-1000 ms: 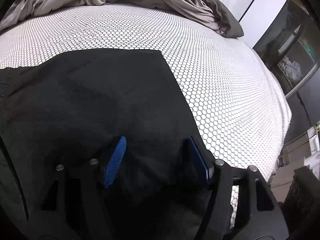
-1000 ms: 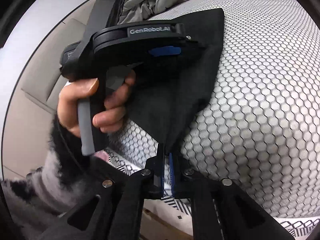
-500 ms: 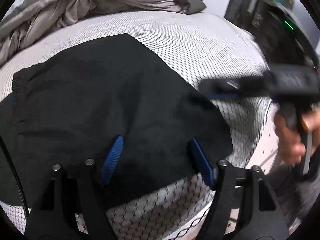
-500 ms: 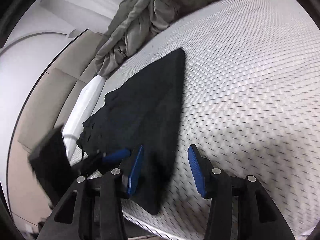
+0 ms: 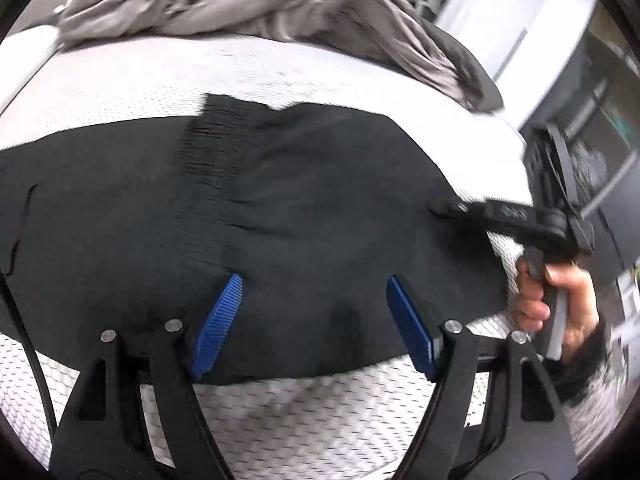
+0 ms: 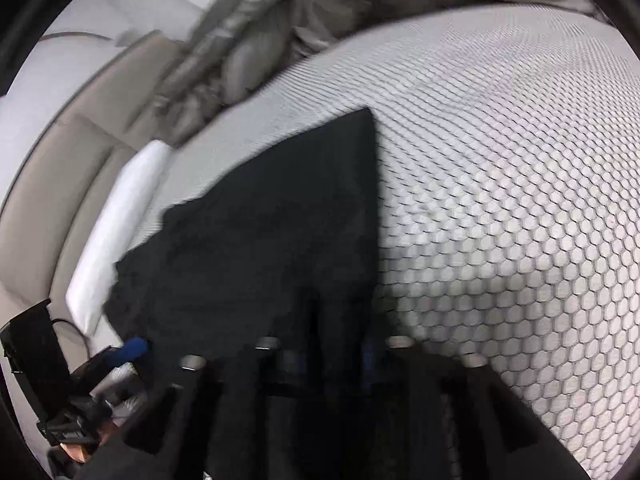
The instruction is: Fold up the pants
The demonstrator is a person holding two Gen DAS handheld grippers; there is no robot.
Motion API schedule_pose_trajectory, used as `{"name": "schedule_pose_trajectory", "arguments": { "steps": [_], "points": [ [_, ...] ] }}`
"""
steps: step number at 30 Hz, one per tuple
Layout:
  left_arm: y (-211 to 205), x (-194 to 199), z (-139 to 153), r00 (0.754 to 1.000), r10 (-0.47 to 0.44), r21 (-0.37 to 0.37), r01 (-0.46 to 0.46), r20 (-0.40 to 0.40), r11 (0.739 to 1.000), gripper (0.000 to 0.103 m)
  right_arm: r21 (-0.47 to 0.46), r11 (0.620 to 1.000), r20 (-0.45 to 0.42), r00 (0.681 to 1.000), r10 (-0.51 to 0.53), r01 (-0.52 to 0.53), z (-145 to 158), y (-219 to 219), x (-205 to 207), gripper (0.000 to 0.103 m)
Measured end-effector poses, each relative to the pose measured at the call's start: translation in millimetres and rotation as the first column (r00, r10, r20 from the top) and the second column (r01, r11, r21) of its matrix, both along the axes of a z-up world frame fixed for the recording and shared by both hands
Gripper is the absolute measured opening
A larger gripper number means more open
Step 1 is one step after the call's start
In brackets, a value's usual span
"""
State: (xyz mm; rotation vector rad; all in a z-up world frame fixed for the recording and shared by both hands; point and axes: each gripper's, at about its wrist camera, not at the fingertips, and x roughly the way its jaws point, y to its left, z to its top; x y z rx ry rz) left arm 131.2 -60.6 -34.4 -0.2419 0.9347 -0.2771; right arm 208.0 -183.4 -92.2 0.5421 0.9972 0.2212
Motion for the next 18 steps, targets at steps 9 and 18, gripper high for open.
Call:
{"name": "schedule_pose_trajectory", "arguments": {
  "steps": [9, 18],
  "points": [
    [-21.0, -2.6, 6.4, 0.981, -0.111, 0.117, 0.093, 0.161, 0.989, 0.073, -0.268, 0.963, 0.249, 0.967, 0.043, 0.026, 62.6, 28.5, -79.7, 0.035],
    [-35.2, -7.6, -28.5, 0.960, -0.262, 0.316, 0.221, 0.094, 0.923, 0.051, -0.507, 0.832, 0.106, 0.942, 0.319, -0.224, 8.1, 108.8, -74.2, 0.036]
  ]
}}
